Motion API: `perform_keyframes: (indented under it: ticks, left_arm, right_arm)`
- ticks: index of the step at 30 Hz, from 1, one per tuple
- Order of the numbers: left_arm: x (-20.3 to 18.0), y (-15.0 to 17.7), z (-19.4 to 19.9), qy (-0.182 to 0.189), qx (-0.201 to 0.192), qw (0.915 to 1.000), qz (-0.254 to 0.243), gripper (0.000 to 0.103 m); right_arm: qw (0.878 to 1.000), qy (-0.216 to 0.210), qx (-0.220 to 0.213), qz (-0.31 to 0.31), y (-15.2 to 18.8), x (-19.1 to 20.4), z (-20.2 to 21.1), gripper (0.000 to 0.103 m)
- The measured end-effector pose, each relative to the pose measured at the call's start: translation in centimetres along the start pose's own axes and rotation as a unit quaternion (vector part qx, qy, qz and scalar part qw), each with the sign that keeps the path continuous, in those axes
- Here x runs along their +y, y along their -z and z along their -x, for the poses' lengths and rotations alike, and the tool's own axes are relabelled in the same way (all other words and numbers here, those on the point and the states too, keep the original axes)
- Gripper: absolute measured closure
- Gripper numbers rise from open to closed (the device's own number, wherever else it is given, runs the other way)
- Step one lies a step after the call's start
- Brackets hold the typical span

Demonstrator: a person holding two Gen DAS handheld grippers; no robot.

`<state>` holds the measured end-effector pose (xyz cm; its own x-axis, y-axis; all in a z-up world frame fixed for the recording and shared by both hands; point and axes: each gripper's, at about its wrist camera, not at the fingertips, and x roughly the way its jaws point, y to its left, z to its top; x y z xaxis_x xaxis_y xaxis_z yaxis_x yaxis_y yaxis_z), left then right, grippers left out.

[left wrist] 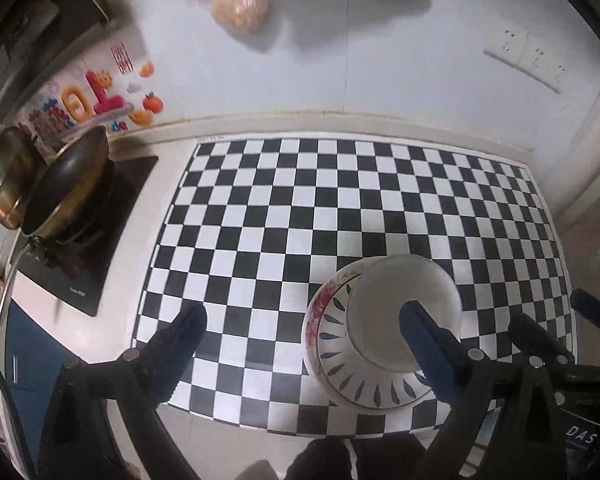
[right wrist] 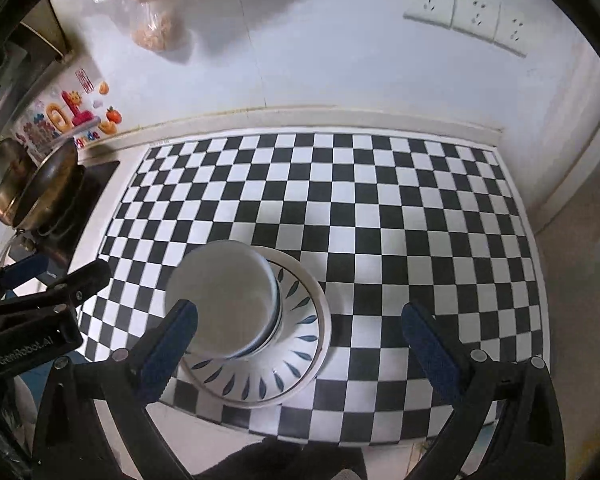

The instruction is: Organize plates and bowls

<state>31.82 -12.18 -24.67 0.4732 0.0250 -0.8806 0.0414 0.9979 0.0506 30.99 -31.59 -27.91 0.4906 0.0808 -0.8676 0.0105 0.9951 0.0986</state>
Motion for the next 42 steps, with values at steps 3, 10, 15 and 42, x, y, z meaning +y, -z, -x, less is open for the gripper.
perform_keyframes:
  ticks: [3, 10, 15, 42]
  left_arm:
    - [0.1, 0.8, 1.6, 0.007, -0.009, 0.9999, -0.002, 0.004]
    - [0.7, 2.5, 6.5, 0.017, -0.039, 0.9990, 0.013, 0.004]
    - [0.4, 3.8, 9.7, 0.018, -0.063, 0.9977, 0.015, 0.004]
    - [1.2, 18.8, 28.3, -0.021, -0.152, 0.9881, 0.016, 0.004]
  right_arm:
    - [1.000, 0.002, -0.021, -0.006, 0.9, 0.8, 2.8, 0.000]
    - [0.997, 0.013, -0.073, -0.011, 2.5, 1.8, 9.1, 0.000]
    - [0.994, 0.020, -0.105, -0.009, 4.0, 1.5, 13.5, 0.000]
    - [0.983, 0.014, -0.184, -0.008, 20.4, 2.0, 33.2, 0.000]
